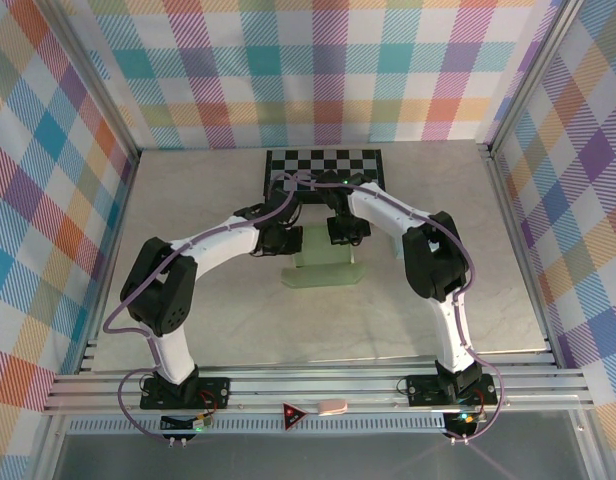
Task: Fold the paper box
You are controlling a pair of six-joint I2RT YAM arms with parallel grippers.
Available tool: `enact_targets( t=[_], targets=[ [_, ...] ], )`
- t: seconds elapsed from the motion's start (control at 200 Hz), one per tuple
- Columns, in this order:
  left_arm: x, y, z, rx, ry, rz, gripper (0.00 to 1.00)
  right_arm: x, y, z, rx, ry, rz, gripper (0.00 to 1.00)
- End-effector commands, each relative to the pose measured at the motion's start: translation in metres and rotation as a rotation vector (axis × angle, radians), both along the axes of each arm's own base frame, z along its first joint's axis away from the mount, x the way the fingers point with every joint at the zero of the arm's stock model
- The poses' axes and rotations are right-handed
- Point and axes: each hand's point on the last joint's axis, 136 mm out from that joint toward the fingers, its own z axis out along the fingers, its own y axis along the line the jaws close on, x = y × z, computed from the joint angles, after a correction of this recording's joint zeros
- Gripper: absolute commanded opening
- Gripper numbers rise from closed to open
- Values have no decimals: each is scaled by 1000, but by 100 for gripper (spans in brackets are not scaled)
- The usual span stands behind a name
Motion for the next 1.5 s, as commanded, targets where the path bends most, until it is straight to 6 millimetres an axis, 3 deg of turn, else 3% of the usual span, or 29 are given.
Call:
enact_targets(
  t=[0.0, 0.205, 0.335, 0.43, 0.65, 0.73, 0.915, 1.15, 1.29, 1.495],
  targets=[
    [-7, 22, -14, 133, 42, 55, 0, 3, 6, 18, 21, -40, 16, 0],
    [-2, 6, -4, 39, 18, 10, 0, 2, 5, 17, 20, -38, 20, 0],
    [3, -13, 24, -176, -27, -70, 34, 1, 4, 17, 16, -37, 21, 0],
    [10, -17, 33, -304, -10, -107, 39, 1, 5, 17, 17, -38, 21, 0],
    [19, -5, 24, -366, 40, -119, 34, 1, 6, 16, 21, -34, 20, 0],
    [19, -9, 18, -377, 66, -143, 29, 1, 6, 16, 22, -33, 19, 0],
    [18, -12, 14, -377, 74, -158, 29, 1, 7, 16, 24, -32, 18, 0],
    [19, -9, -11, -252, 99, -142, 23, 2, 8, 16, 30, -30, 17, 0],
    [26, -12, -17, -184, 78, -109, 24, 2, 9, 16, 29, -30, 16, 0],
    [32, -5, -20, -108, 51, -62, 18, 2, 8, 18, 29, -35, 16, 0]
  ],
)
